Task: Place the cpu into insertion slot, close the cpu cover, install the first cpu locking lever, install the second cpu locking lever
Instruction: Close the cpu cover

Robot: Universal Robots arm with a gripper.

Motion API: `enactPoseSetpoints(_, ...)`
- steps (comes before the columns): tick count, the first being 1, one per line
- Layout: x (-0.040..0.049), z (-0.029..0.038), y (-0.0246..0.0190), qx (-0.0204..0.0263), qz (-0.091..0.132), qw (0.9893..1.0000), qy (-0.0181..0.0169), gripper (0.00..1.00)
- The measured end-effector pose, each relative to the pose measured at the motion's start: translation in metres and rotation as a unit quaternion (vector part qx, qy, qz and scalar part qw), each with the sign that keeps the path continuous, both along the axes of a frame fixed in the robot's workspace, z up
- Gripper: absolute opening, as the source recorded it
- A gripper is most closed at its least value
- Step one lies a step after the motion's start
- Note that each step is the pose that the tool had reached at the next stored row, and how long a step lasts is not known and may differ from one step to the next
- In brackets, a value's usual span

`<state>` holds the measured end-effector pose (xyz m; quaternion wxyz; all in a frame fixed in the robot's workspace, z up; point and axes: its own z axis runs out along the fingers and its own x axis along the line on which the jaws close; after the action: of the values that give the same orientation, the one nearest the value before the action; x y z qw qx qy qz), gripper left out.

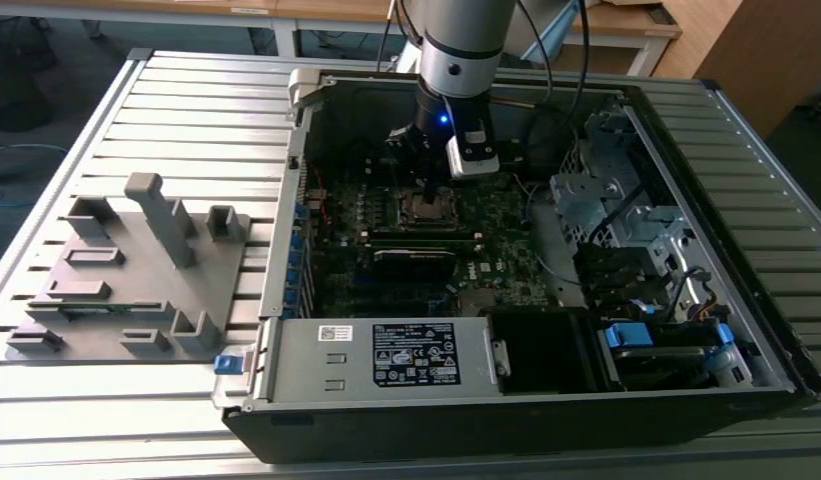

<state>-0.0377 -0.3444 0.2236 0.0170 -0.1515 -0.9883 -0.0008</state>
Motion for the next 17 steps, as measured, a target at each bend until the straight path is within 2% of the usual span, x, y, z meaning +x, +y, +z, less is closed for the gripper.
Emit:
enactPoseSetpoints(10, 0.0000, 0.0000, 0.0000, 0.0014, 0.002, 1.0000, 0.0000, 0.10)
enactPoseSetpoints(14, 0.0000, -0.0003, 0.0000, 0.0032, 0.022, 0.9998, -0.0010, 0.10)
enactPoseSetpoints(17, 0.0000, -0.0006, 0.0000, 0.0044, 0.040, 0.9992, -0.0020, 0.10)
